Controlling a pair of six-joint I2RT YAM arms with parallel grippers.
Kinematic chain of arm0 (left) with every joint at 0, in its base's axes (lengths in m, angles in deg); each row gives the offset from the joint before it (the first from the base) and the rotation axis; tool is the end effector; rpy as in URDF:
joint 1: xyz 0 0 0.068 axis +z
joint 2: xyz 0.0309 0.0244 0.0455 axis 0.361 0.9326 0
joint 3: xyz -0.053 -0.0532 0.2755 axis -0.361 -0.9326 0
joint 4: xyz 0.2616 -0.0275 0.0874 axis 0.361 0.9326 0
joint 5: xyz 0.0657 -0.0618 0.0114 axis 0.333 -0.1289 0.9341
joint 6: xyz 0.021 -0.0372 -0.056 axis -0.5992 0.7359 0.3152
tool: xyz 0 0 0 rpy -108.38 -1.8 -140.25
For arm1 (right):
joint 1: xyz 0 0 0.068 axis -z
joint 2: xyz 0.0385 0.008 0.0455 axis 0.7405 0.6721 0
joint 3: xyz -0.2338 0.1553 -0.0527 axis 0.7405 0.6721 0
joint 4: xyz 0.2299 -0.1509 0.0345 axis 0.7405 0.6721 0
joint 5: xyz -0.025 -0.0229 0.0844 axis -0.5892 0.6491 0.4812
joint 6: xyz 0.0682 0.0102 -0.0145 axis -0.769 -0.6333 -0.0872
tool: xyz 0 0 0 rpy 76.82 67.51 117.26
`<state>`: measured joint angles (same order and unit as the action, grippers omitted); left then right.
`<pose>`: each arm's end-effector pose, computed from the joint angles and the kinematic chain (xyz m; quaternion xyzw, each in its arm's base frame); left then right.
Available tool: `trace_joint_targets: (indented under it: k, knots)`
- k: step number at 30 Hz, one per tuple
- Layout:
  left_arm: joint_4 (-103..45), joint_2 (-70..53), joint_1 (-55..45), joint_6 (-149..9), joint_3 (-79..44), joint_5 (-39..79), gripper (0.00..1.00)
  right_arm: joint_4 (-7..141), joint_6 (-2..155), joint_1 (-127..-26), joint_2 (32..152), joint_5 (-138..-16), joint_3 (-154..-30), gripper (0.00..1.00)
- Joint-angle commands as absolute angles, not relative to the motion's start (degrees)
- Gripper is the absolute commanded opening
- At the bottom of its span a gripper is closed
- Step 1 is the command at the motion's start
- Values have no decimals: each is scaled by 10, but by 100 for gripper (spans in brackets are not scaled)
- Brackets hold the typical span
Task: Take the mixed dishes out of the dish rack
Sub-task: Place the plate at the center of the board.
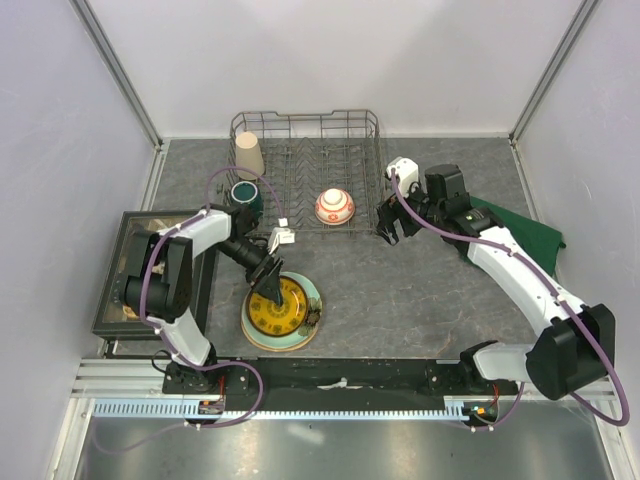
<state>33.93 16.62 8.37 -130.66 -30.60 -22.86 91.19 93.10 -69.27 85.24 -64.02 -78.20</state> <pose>0.2664 -0.1063 0.1513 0.4220 0.7939 -0.4357 0.0423 0.2863 0.1343 0.3048 -0.3149 0.8265 0.2006 0.4214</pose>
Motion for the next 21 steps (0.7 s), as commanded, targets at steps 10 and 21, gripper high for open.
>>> trace_joint_targets:
  k: [10, 21]
  knots:
    - [268, 92, 72, -1260, -332, -177, 92, 893, 924, -688, 833, -621, -771, 88]
    - [266, 35, 53, -1241, -339, -168, 93, 890, 922, -687, 829, -620, -768, 88]
